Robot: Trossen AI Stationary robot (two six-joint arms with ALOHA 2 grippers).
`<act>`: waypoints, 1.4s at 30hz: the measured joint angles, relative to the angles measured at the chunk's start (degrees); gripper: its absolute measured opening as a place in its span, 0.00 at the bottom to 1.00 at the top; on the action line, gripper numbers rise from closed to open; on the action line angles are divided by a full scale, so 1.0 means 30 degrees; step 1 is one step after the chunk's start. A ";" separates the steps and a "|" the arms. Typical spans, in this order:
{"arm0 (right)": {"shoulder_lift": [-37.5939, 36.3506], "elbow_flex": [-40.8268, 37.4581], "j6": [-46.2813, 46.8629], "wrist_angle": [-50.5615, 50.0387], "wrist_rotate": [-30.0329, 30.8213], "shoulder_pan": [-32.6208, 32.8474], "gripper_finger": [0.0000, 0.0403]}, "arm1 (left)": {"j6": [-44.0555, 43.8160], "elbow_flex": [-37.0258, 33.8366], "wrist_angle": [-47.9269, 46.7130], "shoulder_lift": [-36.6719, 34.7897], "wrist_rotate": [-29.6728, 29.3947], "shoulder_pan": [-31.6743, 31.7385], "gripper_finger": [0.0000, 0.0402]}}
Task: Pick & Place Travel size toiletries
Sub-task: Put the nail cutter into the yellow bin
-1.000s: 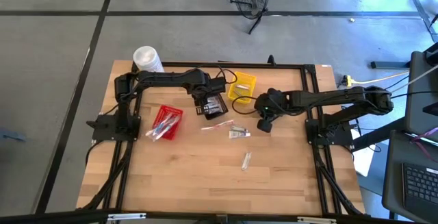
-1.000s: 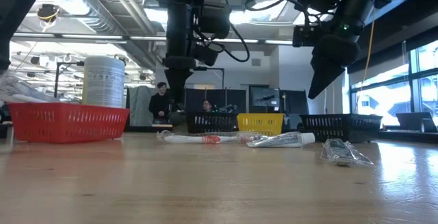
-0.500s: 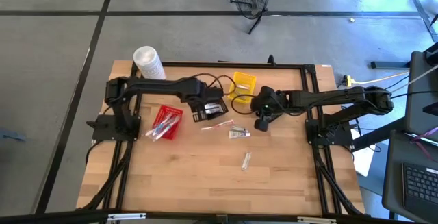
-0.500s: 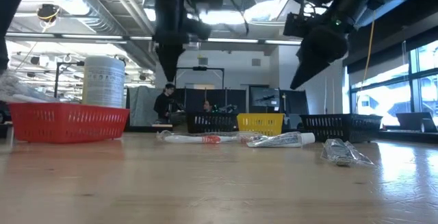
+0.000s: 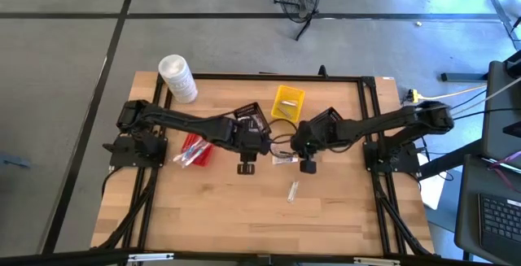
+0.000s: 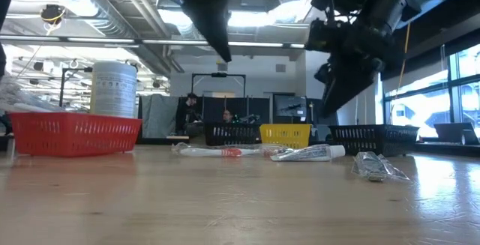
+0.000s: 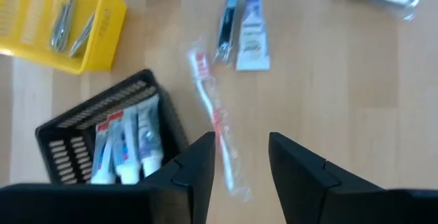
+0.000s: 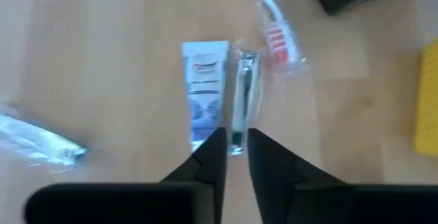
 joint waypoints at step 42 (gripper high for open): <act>0.5565 0.0055 0.0414 0.5882 -0.0426 -0.0308 0.11 | -0.3433 -0.2732 0.2525 -0.0002 -0.0040 -0.1262 0.33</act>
